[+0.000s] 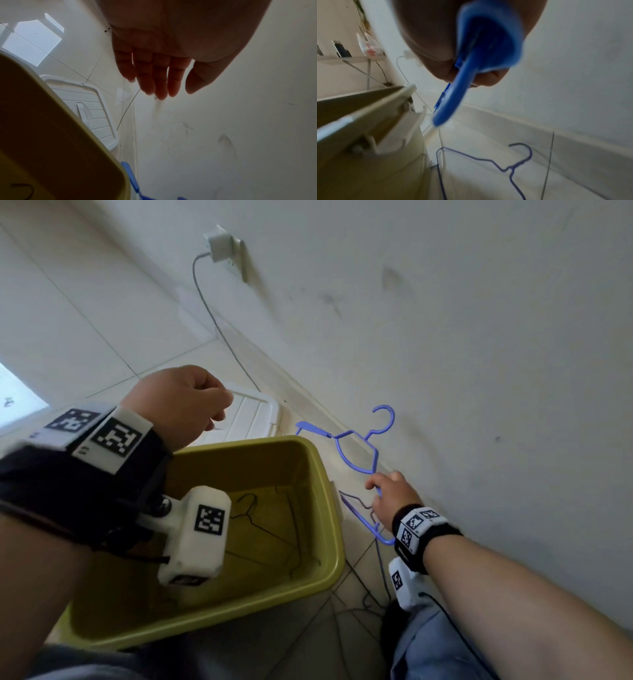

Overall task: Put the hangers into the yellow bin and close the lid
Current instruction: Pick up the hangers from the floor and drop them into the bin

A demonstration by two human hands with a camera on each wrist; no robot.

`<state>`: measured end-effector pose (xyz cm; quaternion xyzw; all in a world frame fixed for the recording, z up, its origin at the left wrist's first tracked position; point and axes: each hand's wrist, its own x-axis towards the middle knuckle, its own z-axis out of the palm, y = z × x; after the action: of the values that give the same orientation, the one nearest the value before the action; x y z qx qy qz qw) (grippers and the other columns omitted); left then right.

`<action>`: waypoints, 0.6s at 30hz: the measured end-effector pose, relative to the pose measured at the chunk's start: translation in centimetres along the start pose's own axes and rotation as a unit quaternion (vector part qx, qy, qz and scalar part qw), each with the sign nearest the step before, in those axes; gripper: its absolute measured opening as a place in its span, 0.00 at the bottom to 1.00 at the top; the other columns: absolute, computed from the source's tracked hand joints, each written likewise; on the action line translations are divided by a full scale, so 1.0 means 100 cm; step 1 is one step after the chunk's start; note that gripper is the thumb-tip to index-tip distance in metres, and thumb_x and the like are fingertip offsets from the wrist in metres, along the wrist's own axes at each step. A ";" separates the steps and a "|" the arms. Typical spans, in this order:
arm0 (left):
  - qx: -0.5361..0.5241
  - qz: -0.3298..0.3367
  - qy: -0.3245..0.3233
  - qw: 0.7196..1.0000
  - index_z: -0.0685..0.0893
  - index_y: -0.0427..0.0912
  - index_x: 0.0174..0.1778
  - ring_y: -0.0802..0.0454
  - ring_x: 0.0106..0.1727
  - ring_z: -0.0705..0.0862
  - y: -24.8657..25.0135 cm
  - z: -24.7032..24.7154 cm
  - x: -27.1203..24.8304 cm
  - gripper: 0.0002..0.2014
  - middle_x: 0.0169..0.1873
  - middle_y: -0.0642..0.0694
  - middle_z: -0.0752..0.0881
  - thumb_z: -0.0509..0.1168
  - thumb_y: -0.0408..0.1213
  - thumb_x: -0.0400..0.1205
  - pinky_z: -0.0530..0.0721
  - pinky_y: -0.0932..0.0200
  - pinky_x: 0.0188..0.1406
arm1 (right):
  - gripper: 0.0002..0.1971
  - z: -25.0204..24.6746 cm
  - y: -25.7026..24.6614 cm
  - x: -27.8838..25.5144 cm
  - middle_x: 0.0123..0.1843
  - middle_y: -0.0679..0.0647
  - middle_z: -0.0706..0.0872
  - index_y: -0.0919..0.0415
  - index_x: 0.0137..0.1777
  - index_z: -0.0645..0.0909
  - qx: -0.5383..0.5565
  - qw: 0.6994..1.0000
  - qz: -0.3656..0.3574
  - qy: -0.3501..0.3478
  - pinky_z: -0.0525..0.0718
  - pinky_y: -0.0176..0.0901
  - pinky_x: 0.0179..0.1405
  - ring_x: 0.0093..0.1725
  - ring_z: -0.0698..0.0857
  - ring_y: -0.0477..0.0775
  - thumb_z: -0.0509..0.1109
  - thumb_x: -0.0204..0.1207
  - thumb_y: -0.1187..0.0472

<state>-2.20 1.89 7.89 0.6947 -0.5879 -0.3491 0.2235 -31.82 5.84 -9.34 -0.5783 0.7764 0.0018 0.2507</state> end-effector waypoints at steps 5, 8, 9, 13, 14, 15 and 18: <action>-0.005 0.015 0.007 1.000 0.81 0.48 0.38 0.52 0.40 0.84 -0.001 -0.016 -0.013 0.06 0.37 0.52 0.86 0.61 0.42 0.79 0.83 0.50 0.46 | 0.14 -0.040 -0.026 -0.020 0.61 0.55 0.73 0.51 0.57 0.79 0.026 0.997 -0.027 0.061 0.82 0.43 0.42 0.43 0.82 0.57 0.59 0.78 0.68; -0.021 0.026 0.016 0.999 0.80 0.48 0.38 0.54 0.39 0.84 -0.002 -0.027 -0.022 0.06 0.37 0.52 0.86 0.61 0.42 0.79 0.81 0.56 0.40 | 0.16 -0.058 -0.049 -0.037 0.62 0.55 0.74 0.50 0.61 0.78 0.052 0.991 -0.059 0.105 0.84 0.45 0.50 0.45 0.81 0.56 0.60 0.79 0.66; -0.026 0.027 0.018 0.999 0.81 0.48 0.39 0.53 0.39 0.84 -0.001 -0.029 -0.023 0.06 0.37 0.51 0.87 0.61 0.42 0.78 0.81 0.57 0.40 | 0.17 -0.062 -0.056 -0.041 0.62 0.55 0.74 0.49 0.64 0.77 0.057 0.989 -0.074 0.111 0.83 0.45 0.53 0.46 0.81 0.55 0.60 0.79 0.66; -0.047 0.027 0.033 0.998 0.81 0.46 0.38 0.48 0.41 0.85 -0.004 -0.043 -0.030 0.06 0.38 0.49 0.88 0.61 0.41 0.78 0.84 0.50 0.48 | 0.25 -0.064 -0.093 -0.057 0.63 0.55 0.78 0.46 0.73 0.71 0.040 0.984 -0.156 0.079 0.79 0.45 0.60 0.57 0.82 0.58 0.62 0.78 0.66; -0.052 0.027 0.036 0.998 0.82 0.46 0.38 0.48 0.41 0.85 -0.006 -0.047 -0.031 0.06 0.38 0.50 0.88 0.61 0.41 0.77 0.84 0.50 0.49 | 0.26 -0.060 -0.102 -0.060 0.62 0.56 0.80 0.46 0.74 0.69 0.031 0.983 -0.172 0.054 0.78 0.45 0.59 0.57 0.82 0.58 0.63 0.77 0.66; -0.059 0.027 0.039 0.997 0.82 0.46 0.38 0.48 0.40 0.85 -0.009 -0.050 -0.033 0.06 0.37 0.50 0.87 0.61 0.41 0.77 0.83 0.50 0.50 | 0.27 -0.054 -0.111 -0.063 0.61 0.56 0.81 0.47 0.75 0.68 0.019 0.982 -0.184 0.024 0.77 0.43 0.57 0.57 0.82 0.59 0.65 0.77 0.65; -0.074 0.025 0.048 0.996 0.82 0.45 0.40 0.51 0.38 0.84 -0.016 -0.058 -0.034 0.07 0.36 0.51 0.87 0.60 0.41 0.77 0.83 0.51 0.49 | 0.26 -0.030 -0.132 -0.070 0.61 0.55 0.83 0.48 0.74 0.68 -0.028 0.976 -0.209 -0.058 0.77 0.42 0.55 0.57 0.83 0.60 0.67 0.77 0.62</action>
<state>3.02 5.00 11.31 0.6775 -0.5660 -0.3521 0.3108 -19.66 6.90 -0.22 -0.7334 0.6222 0.0043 0.2737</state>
